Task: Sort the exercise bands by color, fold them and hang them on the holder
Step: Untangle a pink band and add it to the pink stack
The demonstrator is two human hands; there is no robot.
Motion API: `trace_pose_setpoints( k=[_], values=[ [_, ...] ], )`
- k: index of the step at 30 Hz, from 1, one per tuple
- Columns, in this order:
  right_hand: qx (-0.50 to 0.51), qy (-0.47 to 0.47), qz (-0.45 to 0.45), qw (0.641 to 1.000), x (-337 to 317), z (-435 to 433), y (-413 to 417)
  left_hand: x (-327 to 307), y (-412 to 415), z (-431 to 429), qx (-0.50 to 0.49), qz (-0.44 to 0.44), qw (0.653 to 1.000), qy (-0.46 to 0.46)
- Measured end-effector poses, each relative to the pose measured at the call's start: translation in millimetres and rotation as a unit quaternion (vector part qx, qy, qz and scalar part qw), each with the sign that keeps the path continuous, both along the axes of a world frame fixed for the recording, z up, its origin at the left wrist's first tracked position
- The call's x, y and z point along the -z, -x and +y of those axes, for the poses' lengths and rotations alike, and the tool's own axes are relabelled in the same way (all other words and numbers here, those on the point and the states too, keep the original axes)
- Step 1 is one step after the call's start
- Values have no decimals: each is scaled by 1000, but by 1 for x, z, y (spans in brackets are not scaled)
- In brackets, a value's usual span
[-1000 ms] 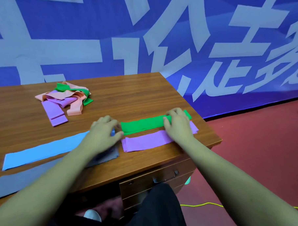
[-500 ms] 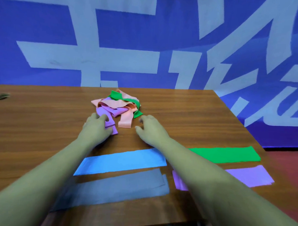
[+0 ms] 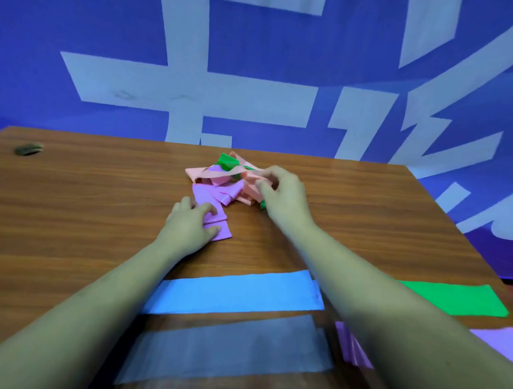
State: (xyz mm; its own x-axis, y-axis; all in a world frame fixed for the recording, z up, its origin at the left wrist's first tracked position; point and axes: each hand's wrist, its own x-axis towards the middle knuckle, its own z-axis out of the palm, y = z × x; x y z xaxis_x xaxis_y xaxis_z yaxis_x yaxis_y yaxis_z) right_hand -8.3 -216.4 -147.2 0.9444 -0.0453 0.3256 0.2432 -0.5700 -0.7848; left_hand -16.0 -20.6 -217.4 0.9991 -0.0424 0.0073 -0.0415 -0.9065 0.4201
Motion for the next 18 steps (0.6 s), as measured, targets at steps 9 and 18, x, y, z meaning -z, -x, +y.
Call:
trace_pose_setpoints(
  k=[9, 18],
  values=[
    [-7, -169, -53, 984, -110, -21, 21, -65, 18, -19, 11, -75, 989, 128],
    [-72, -278, -41, 957, -166, -30, 65, -146, 52, -75, 137, -56, 905, 399]
  ],
)
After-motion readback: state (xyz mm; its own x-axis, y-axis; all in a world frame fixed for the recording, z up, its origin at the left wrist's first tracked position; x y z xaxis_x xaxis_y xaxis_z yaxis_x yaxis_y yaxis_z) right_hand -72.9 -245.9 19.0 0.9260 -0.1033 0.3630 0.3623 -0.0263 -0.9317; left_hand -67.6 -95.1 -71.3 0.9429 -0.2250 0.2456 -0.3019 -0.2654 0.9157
